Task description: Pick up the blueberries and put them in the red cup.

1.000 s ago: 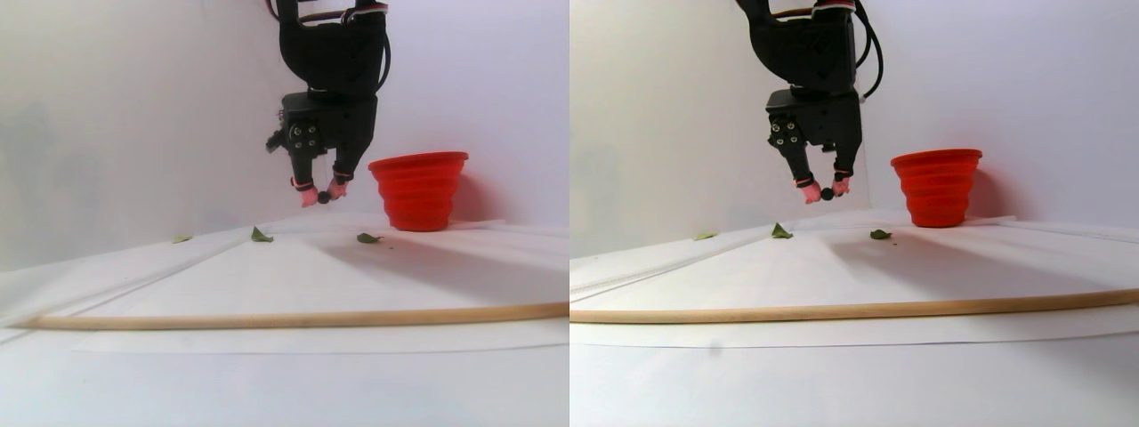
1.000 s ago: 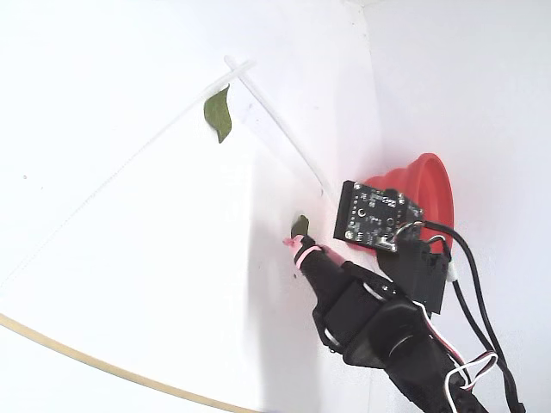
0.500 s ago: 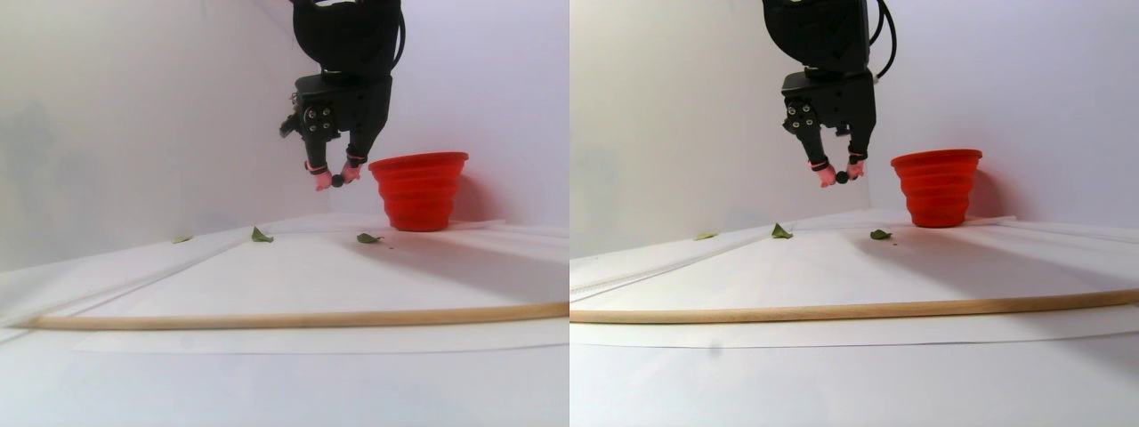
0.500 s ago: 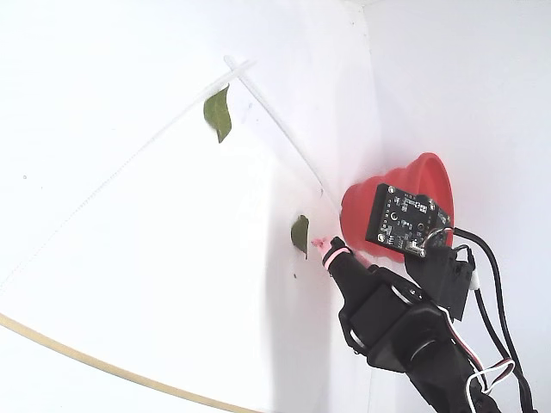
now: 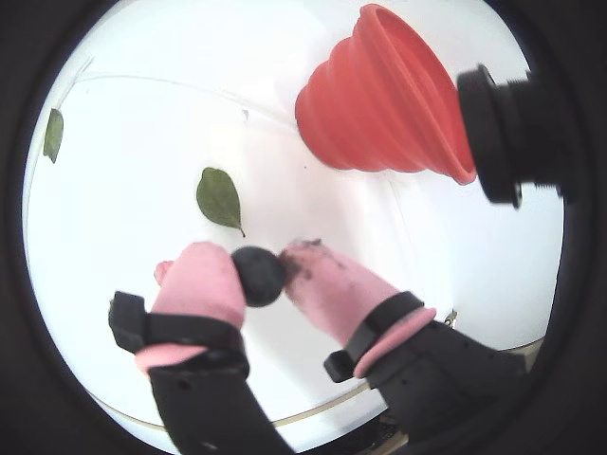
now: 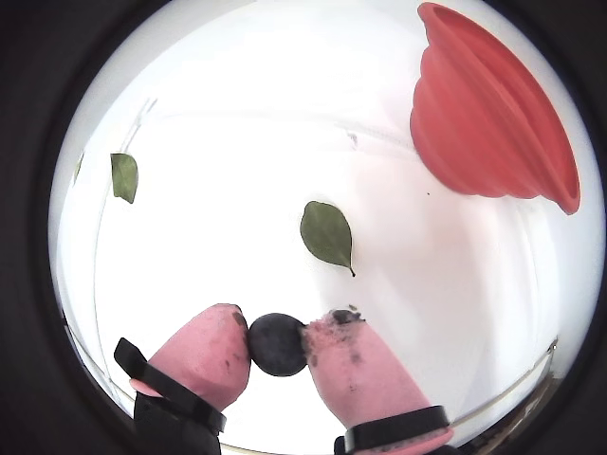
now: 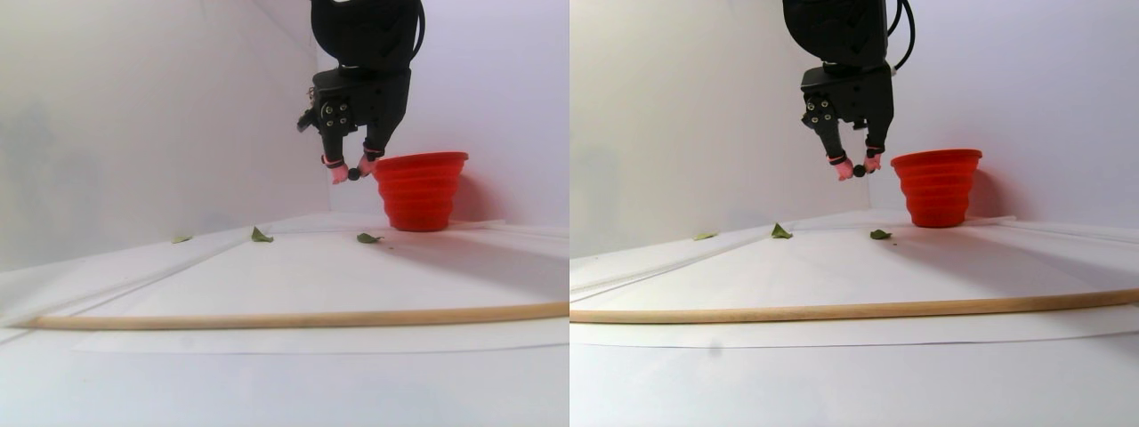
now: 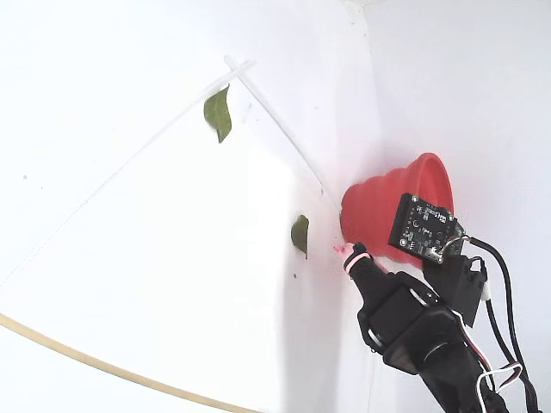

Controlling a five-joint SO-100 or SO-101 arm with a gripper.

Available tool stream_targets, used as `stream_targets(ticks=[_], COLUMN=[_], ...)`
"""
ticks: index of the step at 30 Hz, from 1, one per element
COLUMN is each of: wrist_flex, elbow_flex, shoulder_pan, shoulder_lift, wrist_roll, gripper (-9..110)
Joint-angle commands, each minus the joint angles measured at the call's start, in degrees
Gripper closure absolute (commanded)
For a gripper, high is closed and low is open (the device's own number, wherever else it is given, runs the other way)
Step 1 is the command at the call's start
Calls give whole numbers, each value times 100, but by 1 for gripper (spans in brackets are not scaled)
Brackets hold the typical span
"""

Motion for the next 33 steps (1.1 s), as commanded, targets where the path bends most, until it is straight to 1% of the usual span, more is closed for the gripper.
stream_targets(ticks=[1, 33], wrist_flex=[18, 88], elbow_flex=[-589, -1819], shoulder_pan=[105, 580], shoulder_lift=[905, 536], wrist_roll=[70, 229], gripper=[91, 91])
